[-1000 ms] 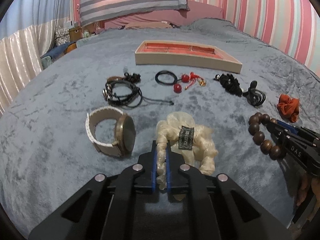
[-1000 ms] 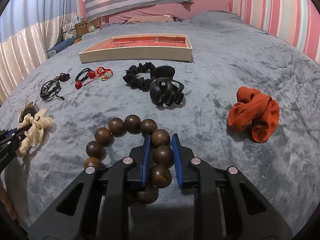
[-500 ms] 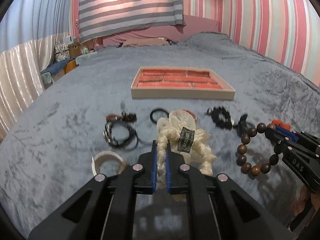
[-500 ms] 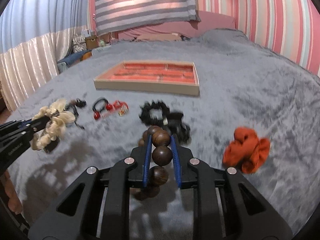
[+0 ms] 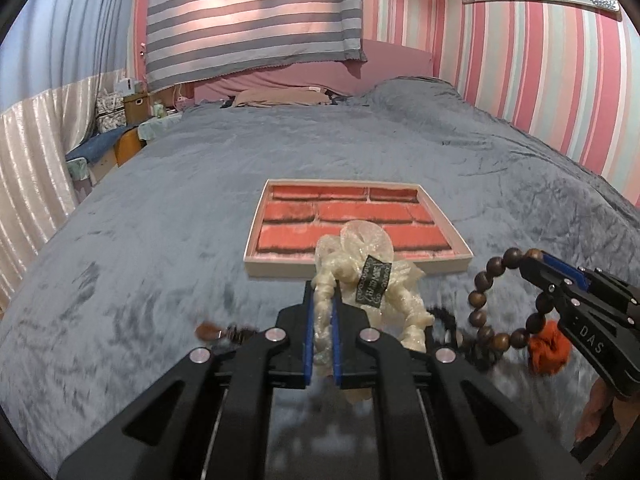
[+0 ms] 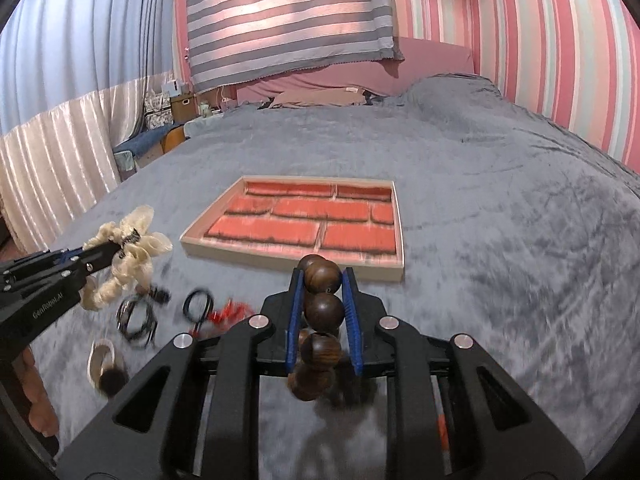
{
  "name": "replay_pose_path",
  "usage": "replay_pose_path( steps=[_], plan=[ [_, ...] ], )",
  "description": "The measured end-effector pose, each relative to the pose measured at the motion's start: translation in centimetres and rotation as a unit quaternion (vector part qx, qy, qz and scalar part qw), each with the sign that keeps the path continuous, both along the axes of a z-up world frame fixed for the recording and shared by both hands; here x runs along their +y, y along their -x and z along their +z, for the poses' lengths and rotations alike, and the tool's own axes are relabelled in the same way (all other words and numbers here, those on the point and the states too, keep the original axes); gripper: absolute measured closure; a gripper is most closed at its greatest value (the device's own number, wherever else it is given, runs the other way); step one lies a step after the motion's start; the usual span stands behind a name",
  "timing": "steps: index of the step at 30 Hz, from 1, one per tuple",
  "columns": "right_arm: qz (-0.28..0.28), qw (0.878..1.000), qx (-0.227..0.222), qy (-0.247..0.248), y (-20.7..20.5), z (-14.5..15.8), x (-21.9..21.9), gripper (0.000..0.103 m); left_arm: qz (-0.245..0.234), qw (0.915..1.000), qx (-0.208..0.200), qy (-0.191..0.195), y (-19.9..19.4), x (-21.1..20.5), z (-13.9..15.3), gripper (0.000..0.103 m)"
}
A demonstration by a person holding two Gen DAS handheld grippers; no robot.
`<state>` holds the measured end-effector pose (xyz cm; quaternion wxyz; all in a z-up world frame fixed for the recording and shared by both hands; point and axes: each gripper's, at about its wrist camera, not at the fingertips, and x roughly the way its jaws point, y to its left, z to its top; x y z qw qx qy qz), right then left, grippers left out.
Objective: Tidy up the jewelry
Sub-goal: 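Carry the cream scrunchie and bead bracelet with both grippers into the brick-lined tray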
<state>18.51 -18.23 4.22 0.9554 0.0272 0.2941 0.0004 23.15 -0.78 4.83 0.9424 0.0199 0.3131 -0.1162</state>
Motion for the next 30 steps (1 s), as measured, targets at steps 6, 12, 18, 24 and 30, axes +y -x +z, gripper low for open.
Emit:
replay_pose_path(
  steps=[6,12,18,24,30],
  plan=[
    [-0.011,1.0,-0.001,0.013,-6.0,1.2,-0.6,0.083,0.0,0.9999,0.016,0.001,-6.3,-1.1,0.6,0.096],
    [-0.014,1.0,0.006,0.016,-12.4,1.4,-1.2,0.083,0.017,0.9991,0.037,-0.013,-13.5,-2.0,-0.6,0.096],
    [-0.011,1.0,0.012,0.025,-19.1,0.7,-1.6,0.083,0.029,0.9977,0.059,-0.021,-19.5,-2.5,-2.1,0.096],
    [-0.021,0.999,0.016,0.025,-25.4,-0.3,-2.8,0.083,0.033,0.9967,0.068,-0.03,-24.5,-3.3,-3.8,0.096],
    [-0.041,0.997,0.059,0.013,-30.5,-4.4,-4.8,0.083,0.037,0.9935,0.099,-0.042,-29.1,-4.1,-6.8,0.096]
  ],
)
